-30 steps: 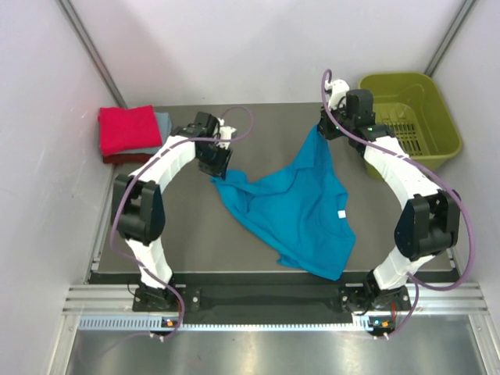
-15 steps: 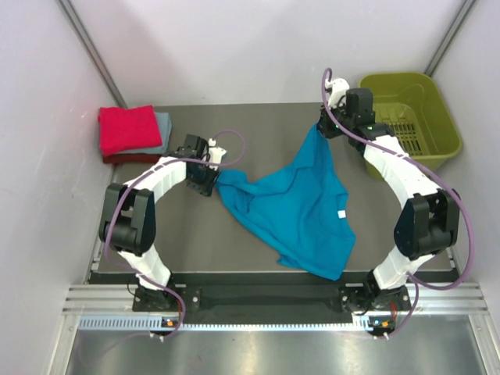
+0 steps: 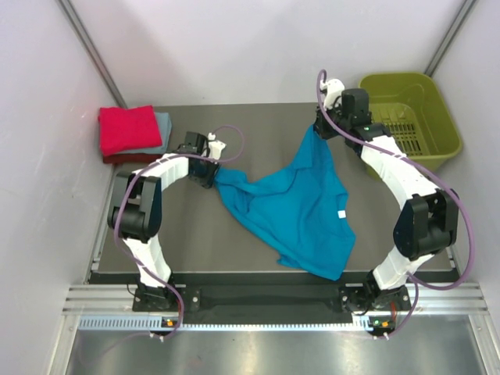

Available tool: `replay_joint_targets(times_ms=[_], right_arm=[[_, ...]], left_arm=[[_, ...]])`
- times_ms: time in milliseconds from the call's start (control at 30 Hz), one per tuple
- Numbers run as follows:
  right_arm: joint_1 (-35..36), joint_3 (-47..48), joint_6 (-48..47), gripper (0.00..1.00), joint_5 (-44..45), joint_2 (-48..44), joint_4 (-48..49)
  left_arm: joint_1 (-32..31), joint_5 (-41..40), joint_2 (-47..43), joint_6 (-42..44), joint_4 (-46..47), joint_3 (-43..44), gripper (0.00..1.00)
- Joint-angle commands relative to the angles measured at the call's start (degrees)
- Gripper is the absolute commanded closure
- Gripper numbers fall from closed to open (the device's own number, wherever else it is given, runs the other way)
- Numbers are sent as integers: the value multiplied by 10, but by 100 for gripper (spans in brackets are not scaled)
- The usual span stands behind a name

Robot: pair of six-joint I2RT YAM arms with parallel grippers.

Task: Fold and stack the t-shirts
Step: Flatten the tshirt out

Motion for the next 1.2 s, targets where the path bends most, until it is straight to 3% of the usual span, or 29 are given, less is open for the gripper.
replay_joint_targets(times_ms=[0, 400, 933, 1067, 1167], right_arm=[[17, 28, -15, 100, 8, -7, 21], [27, 31, -20, 100, 18, 0, 28], [29, 34, -17, 100, 18, 10, 33], [28, 34, -17, 100, 18, 10, 35], [29, 36, -15, 100, 18, 13, 37]], left_arm=[[4, 20, 10, 5, 33, 34, 60], [12, 57, -58, 1, -3, 35, 61], [12, 102, -6, -27, -15, 88, 62], [11, 78, -9, -35, -21, 93, 60], [11, 79, -13, -28, -22, 88, 67]])
